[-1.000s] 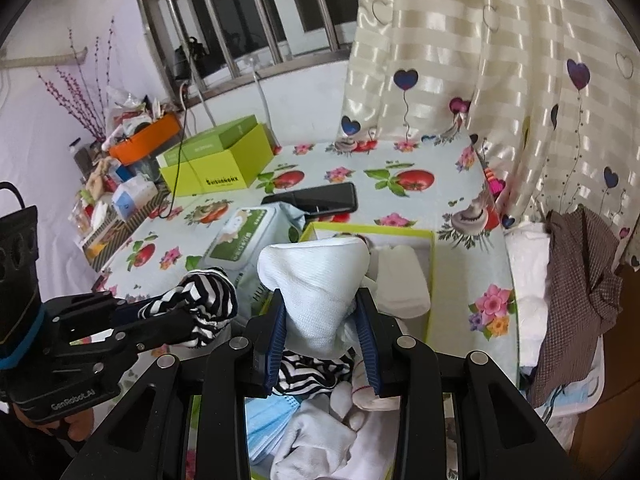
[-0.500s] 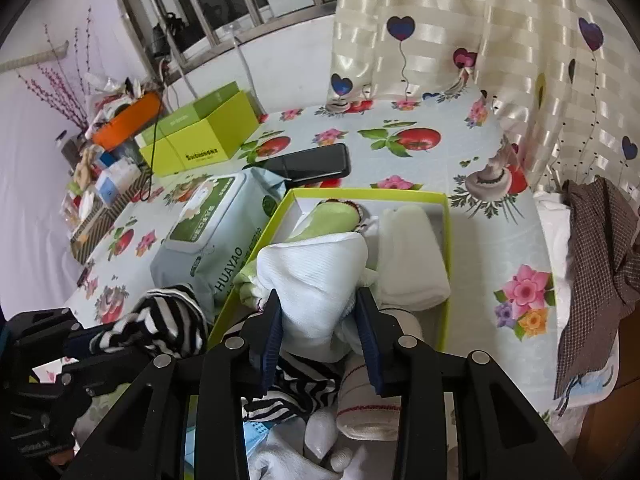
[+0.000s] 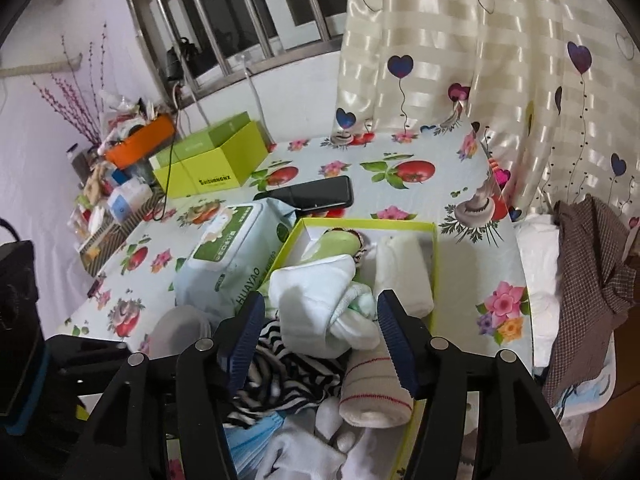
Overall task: Organize soft objects
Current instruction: 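Open the right tool to release the white cloth into the tray, then lower the striped sock into the tray and open the left tool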
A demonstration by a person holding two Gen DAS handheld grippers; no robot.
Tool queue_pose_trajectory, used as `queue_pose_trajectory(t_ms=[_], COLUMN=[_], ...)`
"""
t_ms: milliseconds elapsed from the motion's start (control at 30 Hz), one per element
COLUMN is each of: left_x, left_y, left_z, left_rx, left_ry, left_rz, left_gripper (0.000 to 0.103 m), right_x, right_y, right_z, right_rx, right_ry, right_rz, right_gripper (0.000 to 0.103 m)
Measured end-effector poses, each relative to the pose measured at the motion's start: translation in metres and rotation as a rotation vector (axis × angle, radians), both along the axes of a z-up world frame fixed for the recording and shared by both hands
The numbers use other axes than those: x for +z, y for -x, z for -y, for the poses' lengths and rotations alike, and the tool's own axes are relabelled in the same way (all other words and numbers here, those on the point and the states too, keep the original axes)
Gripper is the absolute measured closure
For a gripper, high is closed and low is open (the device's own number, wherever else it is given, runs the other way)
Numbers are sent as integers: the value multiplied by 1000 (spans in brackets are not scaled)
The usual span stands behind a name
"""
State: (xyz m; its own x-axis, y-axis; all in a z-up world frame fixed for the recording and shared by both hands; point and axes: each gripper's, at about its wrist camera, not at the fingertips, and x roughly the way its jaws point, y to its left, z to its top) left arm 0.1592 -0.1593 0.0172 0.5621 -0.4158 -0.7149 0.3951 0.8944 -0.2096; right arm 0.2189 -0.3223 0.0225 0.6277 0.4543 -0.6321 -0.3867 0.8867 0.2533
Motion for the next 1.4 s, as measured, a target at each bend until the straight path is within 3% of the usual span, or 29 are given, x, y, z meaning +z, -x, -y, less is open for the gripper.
queue_pose_trajectory(t_ms=[133,200,267,333,967,1400], left_x=[-8,-10,-10,-8,-3,6], left_y=[-4,-3,-1,1,21,42], left_z=[5,7,7,7,-5,-15], left_rx=[-23,-28,-28,-31,-1,22], left_ry=[9,-3,-8,-13,-32,-36], left_rz=[-35,-33,-20,-4,18,34], left_gripper=[84,76,56,50,50,49], right_x=[-1,-2,-2,-2,0,1], right_y=[7,9,11,13,65,104], right_z=[3,7,10,14,18,-2], right_rx=[1,-8,-19,-27,-69,-60], right_ry=[0,-3,-7,-8,47,106], right_rz=[2,1,1,4,25,23], right_gripper=[44,44,44,44,44,44])
